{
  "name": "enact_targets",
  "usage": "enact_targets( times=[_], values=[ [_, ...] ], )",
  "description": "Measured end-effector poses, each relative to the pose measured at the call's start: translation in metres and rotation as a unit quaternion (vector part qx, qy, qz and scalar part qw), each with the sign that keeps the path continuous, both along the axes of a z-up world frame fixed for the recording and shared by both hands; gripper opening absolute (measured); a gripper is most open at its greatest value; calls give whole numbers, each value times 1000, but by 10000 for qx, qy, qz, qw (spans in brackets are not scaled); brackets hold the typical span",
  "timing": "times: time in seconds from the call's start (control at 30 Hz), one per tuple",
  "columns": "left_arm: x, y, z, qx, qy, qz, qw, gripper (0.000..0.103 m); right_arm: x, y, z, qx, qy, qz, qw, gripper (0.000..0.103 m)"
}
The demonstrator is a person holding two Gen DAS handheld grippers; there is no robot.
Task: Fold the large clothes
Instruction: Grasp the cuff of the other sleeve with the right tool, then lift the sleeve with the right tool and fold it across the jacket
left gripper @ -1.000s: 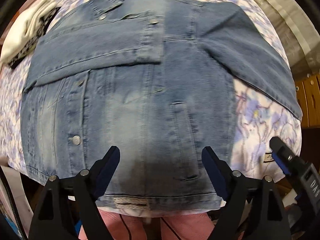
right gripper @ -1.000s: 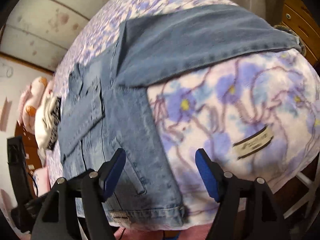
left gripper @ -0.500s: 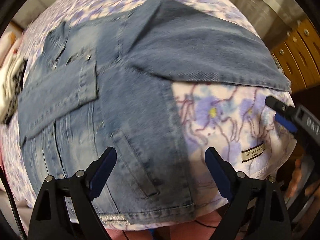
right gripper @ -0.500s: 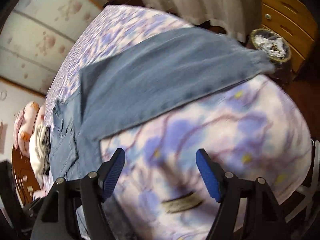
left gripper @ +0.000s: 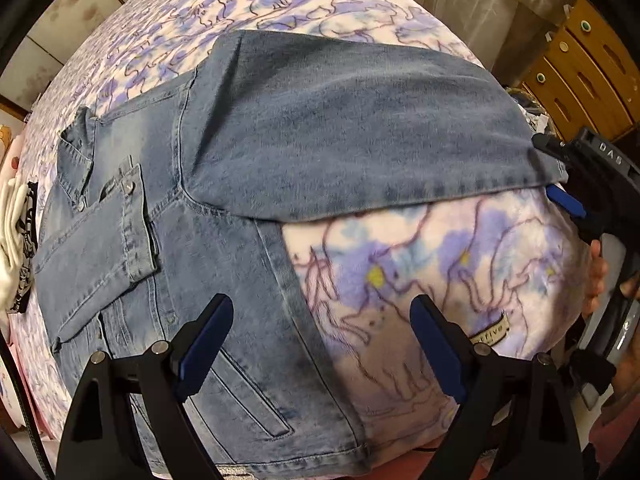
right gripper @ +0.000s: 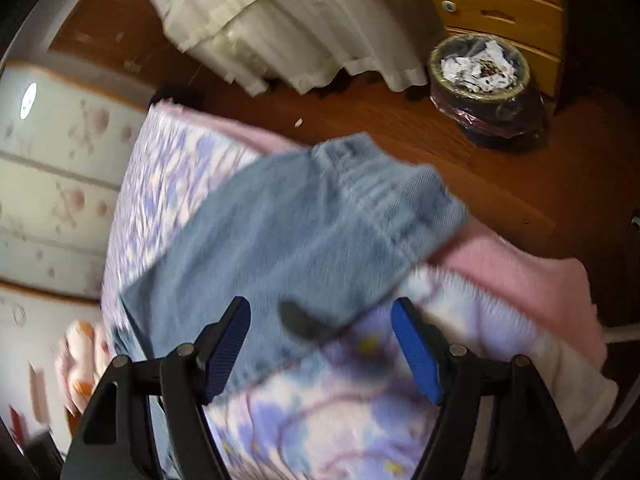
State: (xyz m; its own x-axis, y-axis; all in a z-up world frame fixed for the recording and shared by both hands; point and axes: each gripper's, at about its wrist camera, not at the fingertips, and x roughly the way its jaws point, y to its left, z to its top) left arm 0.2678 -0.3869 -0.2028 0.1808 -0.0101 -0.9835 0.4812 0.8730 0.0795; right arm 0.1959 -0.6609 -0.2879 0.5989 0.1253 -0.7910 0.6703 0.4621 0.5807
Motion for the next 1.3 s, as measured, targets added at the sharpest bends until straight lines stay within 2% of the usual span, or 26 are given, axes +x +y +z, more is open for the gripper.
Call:
enact_targets(
  times=[0.13,0.27,0.33,0.37,0.4,0.47,0.53,0.63,0.73,0.9,1.13,1.3],
  values=[
    [6,1,-2,61,9,54,10000,89,0,-9,-9,230,-179,-607,9977,73],
    [14,11,-3,-27,92,285,9995,89,3,-10,-12,115,-207,-1063,9940,73],
    [16,18,-5,-170,171,369,9990,89,10,-10,-16,21,-79,-1239,9923,71],
    [17,22,-8,-244,214,418,9986,89,15,-9,-17,-116,23,-1241,9922,67],
    [17,24,-9,-272,227,453,9983,89,22,-9,-16,-349,190,-1233,9916,54],
    [15,35,-12,-338,212,561,9976,89,32,-11,-20,-584,462,-1236,9895,47],
    [11,44,-12,-401,205,638,9969,89,32,-14,-22,-566,422,-1357,9882,41],
    [6,62,-12,-549,213,672,9960,89,24,-13,-18,-569,357,-1562,9854,18],
    [1,85,-10,-554,141,739,9956,89,19,-10,-11,-547,196,-1646,9846,13],
    [-7,133,-6,-805,289,948,9918,89,11,6,24,-731,-286,-1903,9786,10],
    [-8,209,7,-997,235,1041,9893,89,32,63,110,-1751,-698,-1509,9704,7],
    [2,261,22,-1005,-41,1027,9896,89,57,136,178,-2453,-1375,-1111,9532,7]
  ],
)
